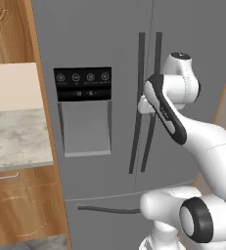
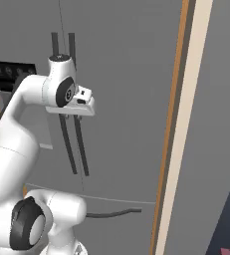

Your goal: Open the fridge, remove the peach, garlic, and steak, and place them on any counter.

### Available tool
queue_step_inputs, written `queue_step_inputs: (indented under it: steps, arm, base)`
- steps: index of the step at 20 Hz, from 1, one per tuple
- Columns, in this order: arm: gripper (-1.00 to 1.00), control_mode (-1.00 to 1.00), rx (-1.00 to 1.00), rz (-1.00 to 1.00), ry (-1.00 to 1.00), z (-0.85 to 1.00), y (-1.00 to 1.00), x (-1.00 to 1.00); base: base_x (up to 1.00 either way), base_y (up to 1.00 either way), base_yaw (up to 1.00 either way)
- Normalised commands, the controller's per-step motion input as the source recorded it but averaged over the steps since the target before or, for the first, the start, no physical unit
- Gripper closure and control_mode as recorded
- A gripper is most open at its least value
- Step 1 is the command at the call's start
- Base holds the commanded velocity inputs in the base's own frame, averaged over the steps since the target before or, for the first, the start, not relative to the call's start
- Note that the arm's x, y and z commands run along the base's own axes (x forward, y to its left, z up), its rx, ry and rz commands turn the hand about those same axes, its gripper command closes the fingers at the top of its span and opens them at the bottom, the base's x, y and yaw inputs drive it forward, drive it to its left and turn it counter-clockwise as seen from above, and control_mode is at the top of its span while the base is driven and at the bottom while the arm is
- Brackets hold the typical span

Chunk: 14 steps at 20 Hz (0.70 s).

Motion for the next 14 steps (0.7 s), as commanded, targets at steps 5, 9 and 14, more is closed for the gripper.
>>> queue_step_inputs:
  steps: [5, 9, 14]
  arm:
    - [-1.0, 1.0, 0.0, 0.0, 0.0, 0.0, 0.0, 0.0]
    - [-1.0, 1.0, 0.0, 0.0, 0.0, 0.0, 0.0, 0.0]
    - [-1.0, -1.0, 0.0, 0.0, -0.3, 0.12, 0.0, -0.08]
  base:
    - [-0.53, 0.0, 0.0]
    - [-0.58, 0.0, 0.0]
    - [0.0, 0.0, 0.0]
